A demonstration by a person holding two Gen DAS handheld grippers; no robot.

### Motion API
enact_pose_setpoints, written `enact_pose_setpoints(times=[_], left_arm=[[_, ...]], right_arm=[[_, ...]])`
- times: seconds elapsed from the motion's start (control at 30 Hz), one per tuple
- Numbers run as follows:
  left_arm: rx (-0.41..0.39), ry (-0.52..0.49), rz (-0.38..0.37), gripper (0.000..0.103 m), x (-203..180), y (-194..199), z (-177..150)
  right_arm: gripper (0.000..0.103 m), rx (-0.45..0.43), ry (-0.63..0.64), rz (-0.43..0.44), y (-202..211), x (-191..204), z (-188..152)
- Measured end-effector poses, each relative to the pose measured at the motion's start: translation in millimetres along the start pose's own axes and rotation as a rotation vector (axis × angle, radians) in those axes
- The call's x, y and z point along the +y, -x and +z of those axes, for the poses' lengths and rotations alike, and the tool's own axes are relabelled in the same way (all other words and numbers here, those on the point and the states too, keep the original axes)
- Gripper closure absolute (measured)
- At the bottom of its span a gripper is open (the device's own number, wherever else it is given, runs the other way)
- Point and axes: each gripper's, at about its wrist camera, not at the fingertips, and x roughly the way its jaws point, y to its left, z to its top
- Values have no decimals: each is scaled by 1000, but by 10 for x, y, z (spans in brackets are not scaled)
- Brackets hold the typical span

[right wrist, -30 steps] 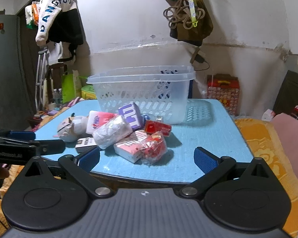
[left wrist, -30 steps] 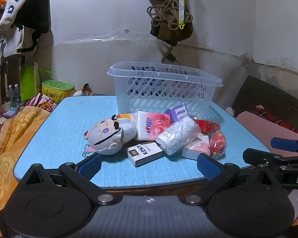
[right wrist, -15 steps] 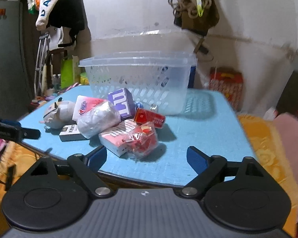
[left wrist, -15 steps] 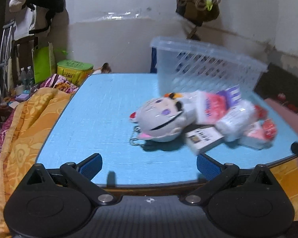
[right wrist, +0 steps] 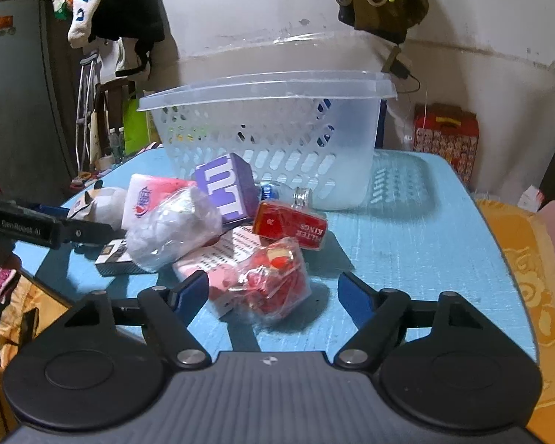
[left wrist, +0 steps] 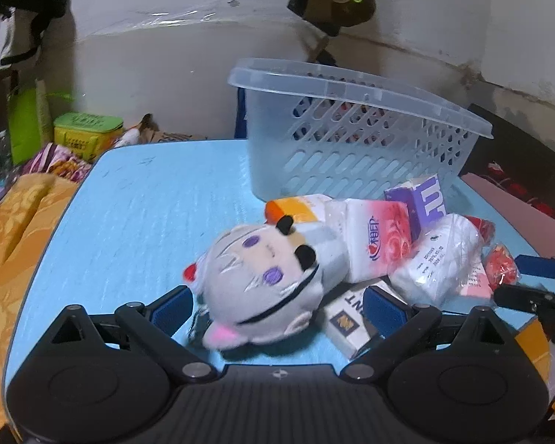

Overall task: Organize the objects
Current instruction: 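Grasp the grey plush doll with the left tool while the right tool grasps the red snack bag, then carry the doll and snack bag over the basket and release both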

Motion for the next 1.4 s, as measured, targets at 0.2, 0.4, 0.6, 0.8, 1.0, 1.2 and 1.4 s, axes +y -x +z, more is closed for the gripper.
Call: enact_pose_setpoints(times=[0.2,0.4,0.6,0.8,1.0,1.2,1.4], left_arm=[[-33,-34,38,3,21,-45,-34],[-33,-23,27,3,87,-121,-32],[-49,-25,32,3,93,-162,-6],[-58,-33,27,15,97,-204,14],[-128,-22,60,18,140,-10,47],[-154,11,84,18,187,123,60],[-206,50,86,18,203,358,67]], right_arm=[[36,10,-21,55,-65,-32,34],[46,20,-42,82,-43,-43,28],[47,24,-42,80,-23,-33,37],[51,20,-41,86,-15,-49,41],[55,-24,-44,98,76,-48,69],[55,-87,-25,71,212,-39,95],[55,-164,-67,46,400,-142,128]])
